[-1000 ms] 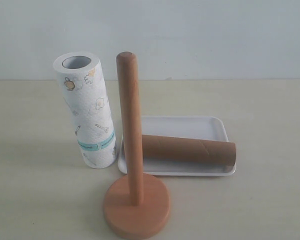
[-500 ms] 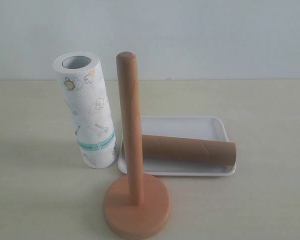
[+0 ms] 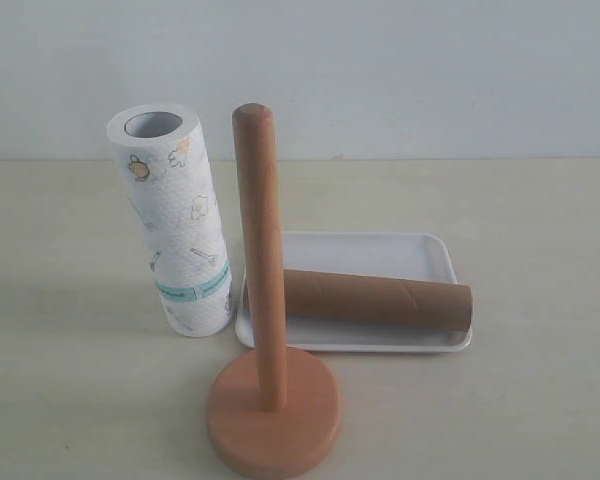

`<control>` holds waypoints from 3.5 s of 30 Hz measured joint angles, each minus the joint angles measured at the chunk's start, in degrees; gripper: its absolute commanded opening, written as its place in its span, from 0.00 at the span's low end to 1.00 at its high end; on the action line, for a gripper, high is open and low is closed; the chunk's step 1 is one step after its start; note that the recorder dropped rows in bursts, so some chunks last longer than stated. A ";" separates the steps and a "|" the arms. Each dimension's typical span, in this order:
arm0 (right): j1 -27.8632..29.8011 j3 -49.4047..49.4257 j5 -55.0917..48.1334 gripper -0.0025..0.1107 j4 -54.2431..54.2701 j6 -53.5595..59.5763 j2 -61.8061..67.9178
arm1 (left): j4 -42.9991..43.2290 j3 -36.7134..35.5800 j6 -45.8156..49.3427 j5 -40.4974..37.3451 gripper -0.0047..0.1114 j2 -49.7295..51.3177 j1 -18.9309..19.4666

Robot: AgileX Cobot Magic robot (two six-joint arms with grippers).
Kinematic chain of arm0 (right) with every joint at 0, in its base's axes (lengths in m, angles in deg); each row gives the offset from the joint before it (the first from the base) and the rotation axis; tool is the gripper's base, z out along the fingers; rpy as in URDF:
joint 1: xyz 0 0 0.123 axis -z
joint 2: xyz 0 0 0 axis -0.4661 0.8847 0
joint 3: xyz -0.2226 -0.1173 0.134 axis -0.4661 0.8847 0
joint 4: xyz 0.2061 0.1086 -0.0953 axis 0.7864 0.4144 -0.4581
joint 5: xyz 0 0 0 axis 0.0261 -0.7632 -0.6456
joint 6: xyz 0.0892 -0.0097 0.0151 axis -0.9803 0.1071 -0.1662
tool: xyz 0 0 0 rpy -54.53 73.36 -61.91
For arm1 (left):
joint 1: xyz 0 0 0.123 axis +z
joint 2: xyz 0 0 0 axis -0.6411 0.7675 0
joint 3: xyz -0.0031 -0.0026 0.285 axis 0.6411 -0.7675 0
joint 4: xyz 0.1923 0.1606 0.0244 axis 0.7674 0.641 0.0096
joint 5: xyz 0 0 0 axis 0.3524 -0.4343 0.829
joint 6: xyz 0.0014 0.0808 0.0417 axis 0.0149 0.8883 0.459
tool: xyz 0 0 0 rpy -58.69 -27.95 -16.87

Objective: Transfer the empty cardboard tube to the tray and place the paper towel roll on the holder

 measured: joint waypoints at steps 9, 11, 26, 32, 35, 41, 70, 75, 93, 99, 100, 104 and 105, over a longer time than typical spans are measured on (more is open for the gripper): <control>0.00 0.00 0.00 0.02 0.00 0.00 0.00 | 11.95 -5.83 -5.40 7.88 0.08 18.81 0.00; 0.00 0.00 0.00 0.02 0.00 0.00 0.00 | 13.82 -7.44 -4.90 9.88 0.08 22.40 0.00; 0.00 0.00 0.00 0.02 0.00 0.00 0.00 | 28.51 -15.95 8.21 27.82 0.08 46.31 0.00; 0.00 0.00 0.00 0.02 0.00 0.00 0.00 | 24.42 -15.95 10.80 32.87 0.22 53.19 0.00; 0.00 0.00 0.00 0.02 0.00 0.00 0.00 | 24.31 -15.95 11.97 35.61 0.44 55.63 0.00; 0.00 0.00 0.00 0.02 0.00 0.00 0.00 | 25.00 -15.95 15.09 39.49 0.82 59.35 0.00; 0.00 0.00 0.35 0.02 0.00 0.00 0.00 | 25.15 -9.83 18.15 43.72 0.84 74.12 0.00; 0.00 0.00 0.35 0.02 0.00 0.00 0.00 | 25.23 -8.55 18.15 43.72 0.84 76.11 0.00; 0.00 0.00 0.35 0.02 0.00 0.00 0.00 | 33.83 5.36 16.10 43.72 0.84 86.75 -2.77; 0.00 0.00 0.35 0.02 0.00 0.00 0.00 | 33.06 8.19 15.86 43.72 0.50 88.48 -3.78; 0.00 0.00 0.35 0.02 0.00 0.00 0.00 | 32.61 8.19 15.69 43.72 0.41 88.51 -3.78; 0.00 0.00 0.46 0.02 0.00 0.00 0.00 | 31.02 8.24 15.59 43.39 0.08 88.51 -3.90; 0.00 0.00 0.46 0.02 0.00 -0.10 0.00 | 30.78 8.24 15.59 43.39 0.08 88.51 -3.90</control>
